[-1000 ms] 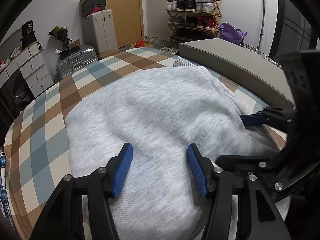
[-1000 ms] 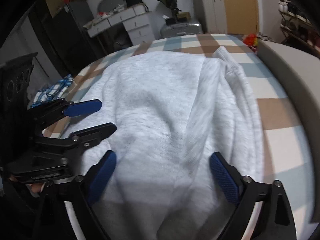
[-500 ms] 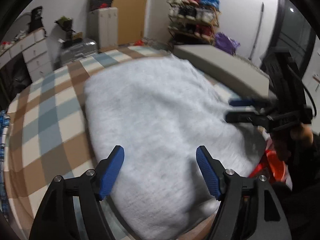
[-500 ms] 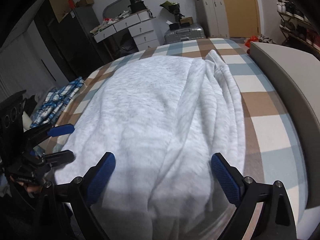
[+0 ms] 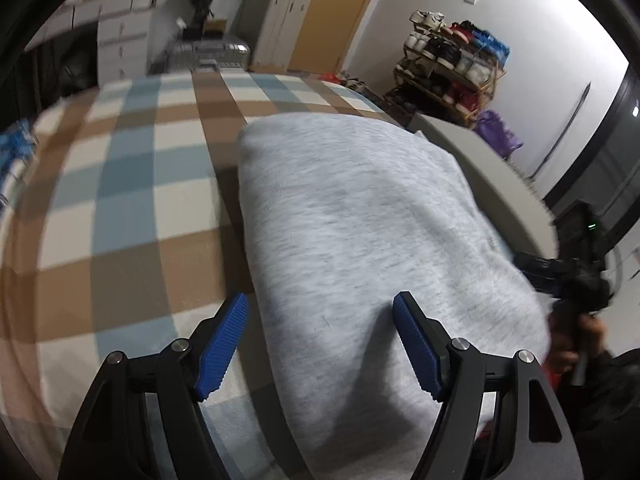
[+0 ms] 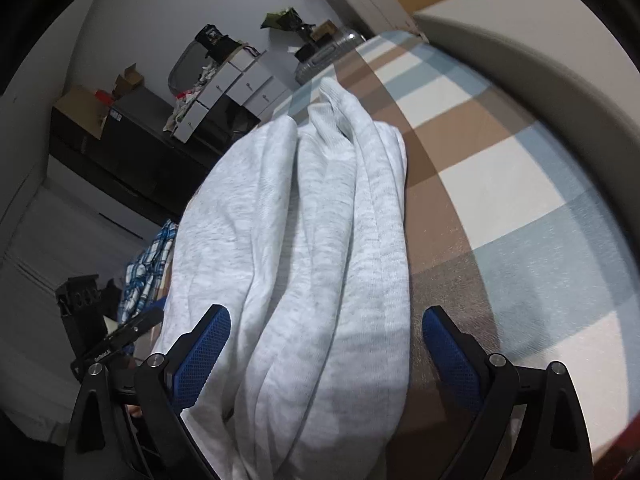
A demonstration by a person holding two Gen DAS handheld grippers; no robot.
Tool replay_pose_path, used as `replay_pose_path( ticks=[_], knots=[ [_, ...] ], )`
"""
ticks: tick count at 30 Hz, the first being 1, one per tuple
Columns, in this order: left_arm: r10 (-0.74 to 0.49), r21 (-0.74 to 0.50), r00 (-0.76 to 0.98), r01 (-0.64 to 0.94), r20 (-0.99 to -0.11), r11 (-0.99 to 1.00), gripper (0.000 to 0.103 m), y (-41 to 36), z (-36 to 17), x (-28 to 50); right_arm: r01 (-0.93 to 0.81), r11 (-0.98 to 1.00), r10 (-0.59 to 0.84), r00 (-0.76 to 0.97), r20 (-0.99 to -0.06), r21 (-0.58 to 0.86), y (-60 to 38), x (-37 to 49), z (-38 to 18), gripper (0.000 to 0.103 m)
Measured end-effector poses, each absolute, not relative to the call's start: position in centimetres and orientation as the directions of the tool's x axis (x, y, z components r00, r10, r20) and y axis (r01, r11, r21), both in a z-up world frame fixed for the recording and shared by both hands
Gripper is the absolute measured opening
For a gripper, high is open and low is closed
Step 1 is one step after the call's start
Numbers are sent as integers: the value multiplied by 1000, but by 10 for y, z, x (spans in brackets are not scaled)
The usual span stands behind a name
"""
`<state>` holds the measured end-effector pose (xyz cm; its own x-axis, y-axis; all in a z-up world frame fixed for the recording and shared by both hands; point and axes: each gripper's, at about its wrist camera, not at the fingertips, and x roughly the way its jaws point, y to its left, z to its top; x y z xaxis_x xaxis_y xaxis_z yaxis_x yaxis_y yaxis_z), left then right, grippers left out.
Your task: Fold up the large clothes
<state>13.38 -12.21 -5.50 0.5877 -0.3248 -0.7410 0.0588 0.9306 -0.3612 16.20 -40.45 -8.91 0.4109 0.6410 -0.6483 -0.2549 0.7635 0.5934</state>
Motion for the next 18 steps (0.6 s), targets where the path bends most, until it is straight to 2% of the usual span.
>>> replay_pose_path(
  ticks=[6, 10, 14, 18],
  knots=[
    [-459, -514, 544, 59, -702, 856, 71, -114, -67, 132, -317, 739, 673, 354, -649, 594, -380, 176, -90, 103],
    [-566, -644, 507, 29, -650, 765, 76, -105, -78, 135, -322, 710, 704, 324, -632, 626, -373, 180, -92, 103],
    [-630, -710, 498, 39, -597, 703, 77, -102, -84, 141, -332, 702, 712, 321, -624, 630, -367, 187, -92, 103],
    [-634, -710, 495, 46, -595, 703, 78, -107, -80, 149, -355, 724, 689, 342, -639, 591, -354, 192, -90, 103]
  ],
)
